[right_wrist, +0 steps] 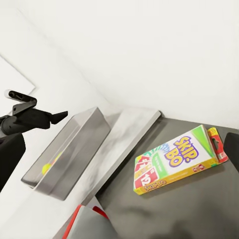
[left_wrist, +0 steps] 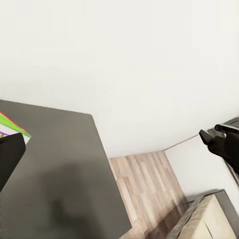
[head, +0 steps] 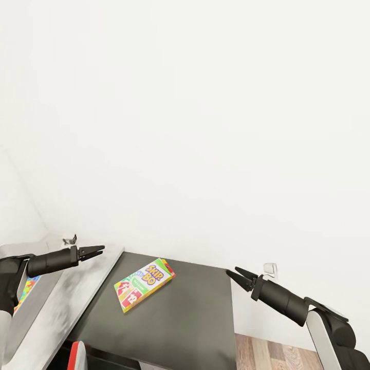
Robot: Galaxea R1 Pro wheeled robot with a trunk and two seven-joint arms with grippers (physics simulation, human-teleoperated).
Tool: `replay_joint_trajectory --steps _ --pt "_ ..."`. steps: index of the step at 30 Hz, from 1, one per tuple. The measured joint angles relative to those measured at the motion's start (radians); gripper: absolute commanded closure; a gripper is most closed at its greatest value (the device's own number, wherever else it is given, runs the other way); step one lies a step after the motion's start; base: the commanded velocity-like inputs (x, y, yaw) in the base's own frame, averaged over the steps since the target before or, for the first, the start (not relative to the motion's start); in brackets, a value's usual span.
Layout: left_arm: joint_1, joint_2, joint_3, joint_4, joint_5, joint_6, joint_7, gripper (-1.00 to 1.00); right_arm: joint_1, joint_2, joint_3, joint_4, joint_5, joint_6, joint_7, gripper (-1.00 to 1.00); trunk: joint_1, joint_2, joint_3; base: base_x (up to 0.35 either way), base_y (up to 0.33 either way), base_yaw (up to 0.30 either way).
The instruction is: Put all the toys in the child's room - the three board games (two on the bed and one on the table), the two jigsaw puzzles on the table, and the tennis ball on the table - inside the toy box on the table in the child's room.
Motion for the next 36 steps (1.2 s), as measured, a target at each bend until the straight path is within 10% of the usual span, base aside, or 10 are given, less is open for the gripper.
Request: replay_joint_trajectory --steps 36 --pt "0.000 0.001 0.000 0.001 0.001 -0.006 0.000 -1.00 0.000 0.000 -0.001 0.000 0.000 0.000 0.000 -1.00 0.000 0.000 0.024 0.022 -0.034 -0.117"
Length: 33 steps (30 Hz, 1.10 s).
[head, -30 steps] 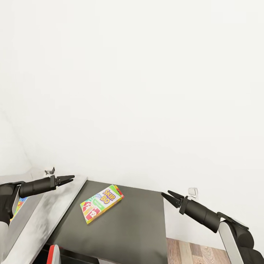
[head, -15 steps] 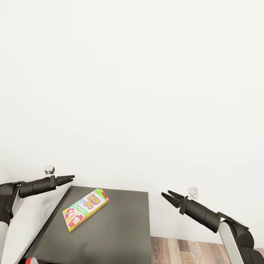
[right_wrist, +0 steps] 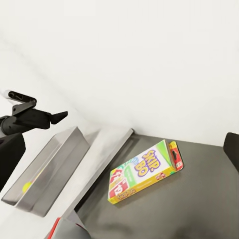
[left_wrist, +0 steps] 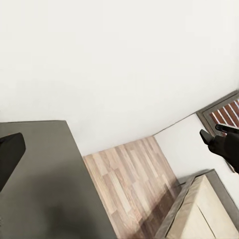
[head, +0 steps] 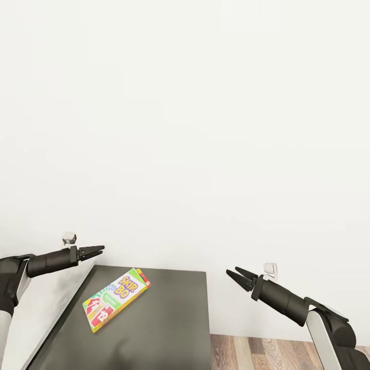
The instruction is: Put all the toys in the child's room - the three board games (two on the bed and one on the table), the two jigsaw puzzles on the table, and the tennis ball on the table - inside the toy box on the table in the child's room.
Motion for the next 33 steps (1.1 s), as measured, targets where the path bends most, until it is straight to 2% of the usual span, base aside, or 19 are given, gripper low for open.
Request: replay_joint_trajectory --steps 12,33 --pt "0.000 -0.001 0.000 0.000 0.000 -0.001 0.000 -1.00 0.000 0.000 0.000 0.000 0.000 0.000 0.000 -1.00 0.000 0.000 0.000 0.084 0.070 -0.001" --pt "0.000 -0.003 0.000 0.000 -0.001 -0.006 0.000 -1.00 0.000 -0.001 -0.002 0.000 0.000 0.000 0.000 -1.00 0.000 0.000 0.000 0.006 0.004 0.000"
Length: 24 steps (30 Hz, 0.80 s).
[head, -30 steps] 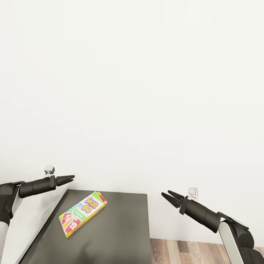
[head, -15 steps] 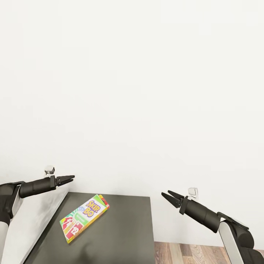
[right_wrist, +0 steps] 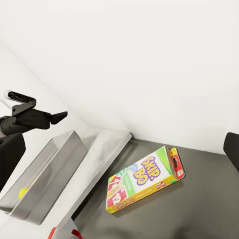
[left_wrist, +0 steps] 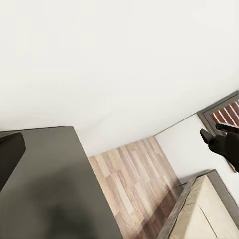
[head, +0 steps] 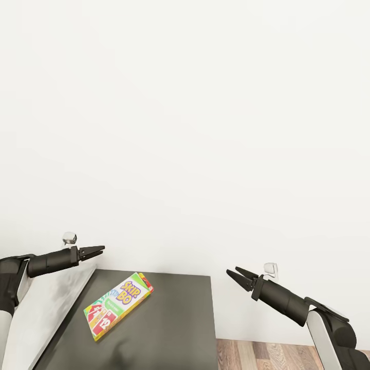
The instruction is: Put all the toys in the child's room - the three board games (two on the bed and one on the table), the two jigsaw puzzles on the table, and the tennis ball on the table - inside the toy box on the table in the child's room.
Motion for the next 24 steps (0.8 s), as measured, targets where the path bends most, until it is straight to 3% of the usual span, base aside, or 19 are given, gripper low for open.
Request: replay_joint_trajectory --steps 24 --pt "0.000 0.000 -0.001 0.000 -0.003 0.000 0.000 -1.00 0.000 -0.001 -0.001 0.000 0.000 0.000 0.001 -1.00 0.000 0.000 0.000 0.000 0.000 0.000"
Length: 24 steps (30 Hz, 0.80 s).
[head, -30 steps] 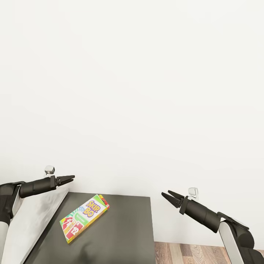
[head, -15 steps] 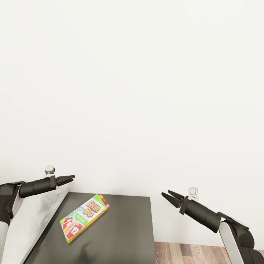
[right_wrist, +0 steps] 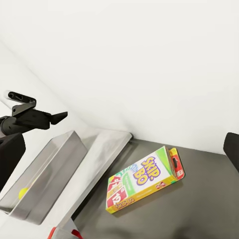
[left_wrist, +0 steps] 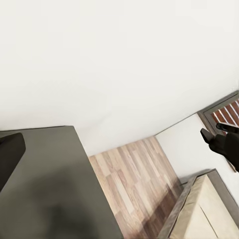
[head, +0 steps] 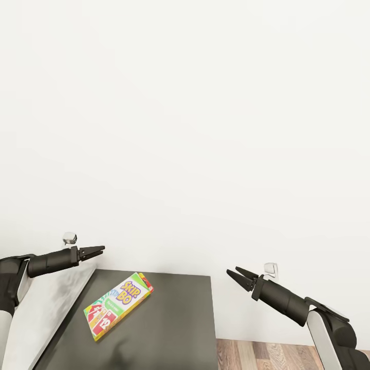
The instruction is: Put all the toys in the child's room - the three board games (two on the bed and one on the table), the two jigsaw puzzles on the table, and the tennis ball on the table - inside the toy box on the table in the child's room.
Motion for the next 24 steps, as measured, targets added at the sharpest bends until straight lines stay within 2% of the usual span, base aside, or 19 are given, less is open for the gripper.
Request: replay_joint_trajectory --steps 7,11,12,13,17,24 --pt "-0.001 -0.002 -0.002 0.006 -0.013 0.005 0.001 -1.00 0.000 0.000 0.000 0.000 0.000 0.000 -0.001 -1.00 0.000 0.000 0.000 0.000 0.000 0.000" --pt "-0.009 -0.007 -0.004 0.011 -0.020 0.013 0.126 -1.00 0.000 0.000 -0.001 0.000 0.001 -0.001 -0.001 -1.00 0.000 0.000 0.000 0.000 0.000 0.000" --pt "-0.012 -0.010 -0.005 0.011 -0.021 0.015 0.168 -1.00 0.000 0.000 -0.002 0.000 0.001 -0.001 -0.001 -1.00 0.000 0.000 0.000 0.000 0.000 0.000" --pt "-0.016 -0.017 -0.006 0.012 -0.022 0.021 0.264 -1.00 0.000 0.000 -0.002 0.000 0.001 -0.002 -0.001 -1.00 0.000 0.000 0.000 0.000 0.000 0.000" --pt "-0.036 -0.043 -0.007 0.013 -0.024 0.038 0.499 -1.00 0.000 0.000 -0.003 0.000 0.002 -0.008 -0.002 -1.00 0.000 0.000 0.000 0.000 0.000 0.000" --pt "-0.125 -0.120 -0.007 0.022 -0.023 0.044 0.955 -1.00 0.000 0.000 -0.006 0.000 0.002 -0.014 -0.003 -1.00 0.000 0.000 0.000 0.000 0.000 0.000"
